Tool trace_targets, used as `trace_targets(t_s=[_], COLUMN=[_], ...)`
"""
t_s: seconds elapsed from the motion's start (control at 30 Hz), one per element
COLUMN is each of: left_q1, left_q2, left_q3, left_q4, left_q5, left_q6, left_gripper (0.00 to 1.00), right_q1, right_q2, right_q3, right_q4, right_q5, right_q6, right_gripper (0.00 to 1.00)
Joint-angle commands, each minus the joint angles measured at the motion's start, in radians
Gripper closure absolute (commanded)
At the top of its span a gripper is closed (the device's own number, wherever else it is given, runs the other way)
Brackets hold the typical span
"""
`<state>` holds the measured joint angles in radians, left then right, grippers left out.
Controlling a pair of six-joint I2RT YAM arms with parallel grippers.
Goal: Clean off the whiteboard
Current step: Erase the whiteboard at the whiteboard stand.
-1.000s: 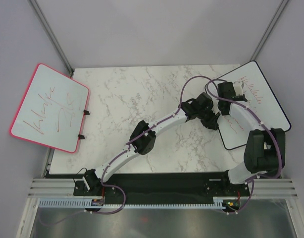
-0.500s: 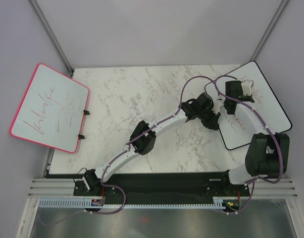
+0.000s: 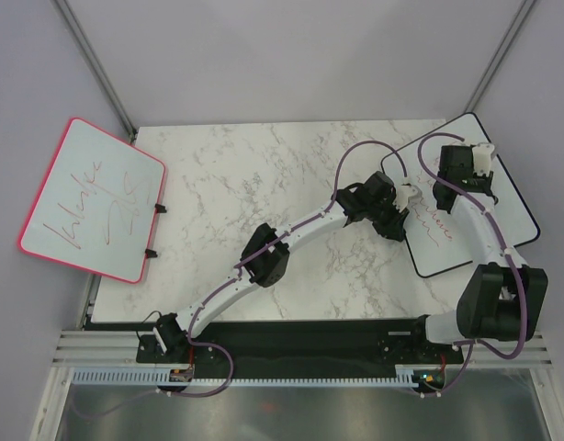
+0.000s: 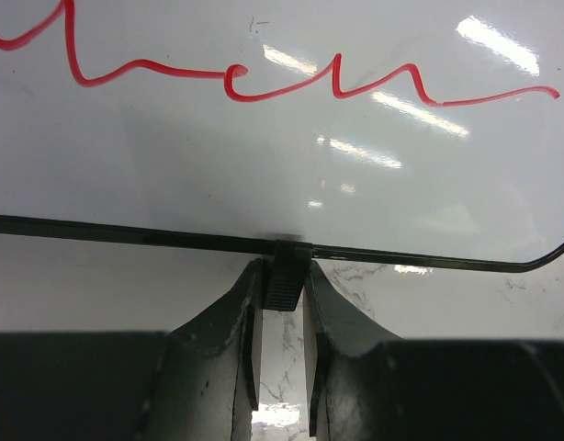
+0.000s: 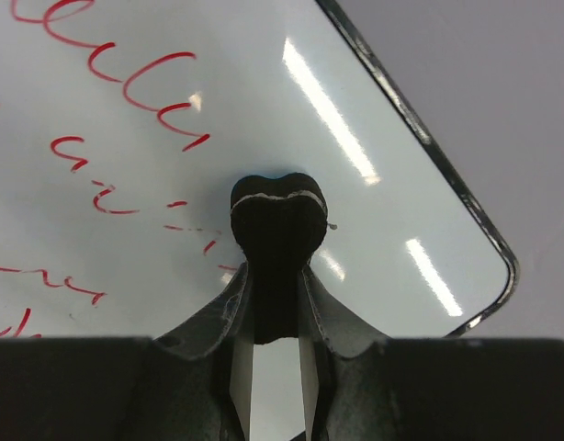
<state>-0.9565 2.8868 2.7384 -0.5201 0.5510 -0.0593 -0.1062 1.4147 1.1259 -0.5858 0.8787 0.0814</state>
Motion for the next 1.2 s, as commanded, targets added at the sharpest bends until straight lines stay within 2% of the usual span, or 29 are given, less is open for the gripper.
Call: trace_targets(t_s=[0.0,0.23,0.4,0.53,0.77,0.93,1.03,1.17], left_q1=[0.019,0.019,0.019,0.021,0.021,0.025,0.027,0.030], left_q2=[0.031,0.032,0.035,0.037,0.038,0.040,0.040,0.040], left_q3=[0.029,0.032,0.035,0.041,0.043,0.044,0.044,0.044], left_q4=[-0.029,-0.031,-0.031,-0.035,-0.037,-0.035,-0.034,-0.032], left_q5=[-0.039,-0.037,-0.034,-0.033,-0.030,-0.023,-0.022,-0.017], left_q6=[-0.034,-0.034,-0.036,-0.036,-0.037,-0.043,-0.048,-0.051], left_gripper=[0.98,0.98,0.98,0.98,0.98,0.98,0.98,0.98], right_q1=[0.023,0.040,0.040,0.036,0.013,0.010,0.010,0.013], right_q2=[-0.008,0.050,0.061,0.105,0.242,0.317,0.320,0.288], right_q3=[-0.049,-0.049,0.066,0.143,0.299,0.331,0.301,0.249], right_q4=[0.055,0.067,0.066,0.060,0.113,0.113,0.093,-0.026], right_q5=[-0.107,-0.331,-0.242,-0.086,-0.101,-0.073,-0.063,-0.080], right_q6=[0.014,-0.002,-0.038,-0.119,-0.303,-0.384,-0.361,-0.249], right_gripper=[1.00,1.00,1.00,1.00,1.00,1.00,1.00,1.00])
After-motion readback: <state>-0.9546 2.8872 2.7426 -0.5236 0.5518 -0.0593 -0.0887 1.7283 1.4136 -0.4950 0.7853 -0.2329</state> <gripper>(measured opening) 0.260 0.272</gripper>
